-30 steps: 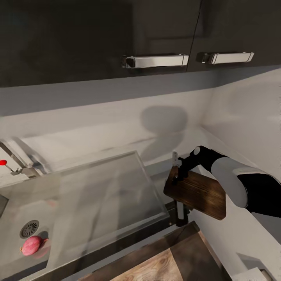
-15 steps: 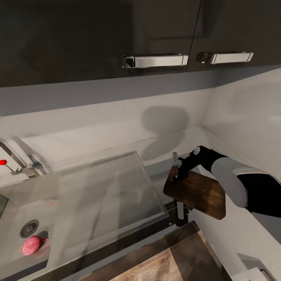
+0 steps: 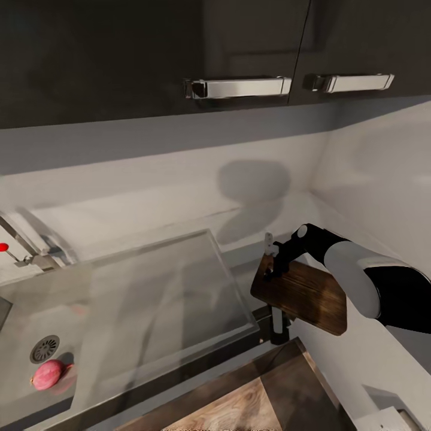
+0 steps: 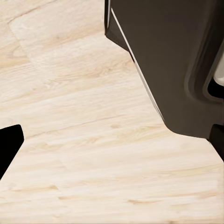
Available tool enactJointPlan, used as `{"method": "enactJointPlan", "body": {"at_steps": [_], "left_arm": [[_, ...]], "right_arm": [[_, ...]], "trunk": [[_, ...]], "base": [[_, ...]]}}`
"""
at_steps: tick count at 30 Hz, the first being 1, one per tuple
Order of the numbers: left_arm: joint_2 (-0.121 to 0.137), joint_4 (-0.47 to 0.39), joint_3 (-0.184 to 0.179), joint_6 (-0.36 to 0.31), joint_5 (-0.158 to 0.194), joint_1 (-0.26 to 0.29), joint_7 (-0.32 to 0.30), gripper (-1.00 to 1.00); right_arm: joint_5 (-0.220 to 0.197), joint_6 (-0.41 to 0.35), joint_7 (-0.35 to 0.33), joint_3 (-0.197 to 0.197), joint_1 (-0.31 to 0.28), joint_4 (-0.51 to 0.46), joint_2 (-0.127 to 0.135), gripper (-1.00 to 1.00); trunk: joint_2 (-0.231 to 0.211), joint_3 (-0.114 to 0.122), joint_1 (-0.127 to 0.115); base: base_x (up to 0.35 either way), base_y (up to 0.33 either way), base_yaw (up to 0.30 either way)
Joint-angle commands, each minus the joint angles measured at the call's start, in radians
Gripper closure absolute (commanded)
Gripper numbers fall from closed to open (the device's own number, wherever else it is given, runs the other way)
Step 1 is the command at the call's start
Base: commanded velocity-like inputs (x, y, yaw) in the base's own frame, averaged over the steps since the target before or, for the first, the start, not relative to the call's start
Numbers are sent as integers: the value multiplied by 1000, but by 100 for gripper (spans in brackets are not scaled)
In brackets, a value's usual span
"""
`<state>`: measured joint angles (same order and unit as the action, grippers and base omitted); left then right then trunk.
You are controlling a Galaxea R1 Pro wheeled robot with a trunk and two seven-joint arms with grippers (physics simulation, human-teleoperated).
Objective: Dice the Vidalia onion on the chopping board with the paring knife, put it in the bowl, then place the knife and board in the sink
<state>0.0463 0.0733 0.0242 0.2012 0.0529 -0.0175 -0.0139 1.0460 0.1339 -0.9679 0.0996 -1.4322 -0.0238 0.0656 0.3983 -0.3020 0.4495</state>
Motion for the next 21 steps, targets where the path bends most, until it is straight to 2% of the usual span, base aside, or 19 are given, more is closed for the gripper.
{"method": "enactJointPlan", "body": {"at_steps": [1,10,13,15,16,19,21], "left_arm": [[0,2,2,6,5,1,-1,-100],[0,2,2,5,5,1,-1,-100],[0,2,2,5,5,1,-1,-100],[0,2,2,4,5,1,-1,-100],[0,2,2,4,5,1,-1,-100],[0,2,2,4,5,1,-1,-100],[0,2,2,5,5,1,-1,-100]], "right_arm": [[-1,9,-1,8,-1,-1,0,-100],[5,8,12,8,-1,-4,0,-100],[31,7,21,9,-1,-14,-1,-100],[68,7,23,9,-1,-19,-1,-100],[105,7,24,9,-1,-21,-2,-100],[181,7,28,9,-1,-22,-6,-100],[217,6,39,9,-1,-22,-9,-100]], "trunk": [[2,-3,0],[2,-9,0],[2,-10,0],[2,-10,0],[2,-10,0],[2,-10,0],[2,-10,0]], "base": [[0,0,0],[0,0,0],[0,0,0],[0,0,0],[0,0,0],[0,0,0],[0,0,0]]}}
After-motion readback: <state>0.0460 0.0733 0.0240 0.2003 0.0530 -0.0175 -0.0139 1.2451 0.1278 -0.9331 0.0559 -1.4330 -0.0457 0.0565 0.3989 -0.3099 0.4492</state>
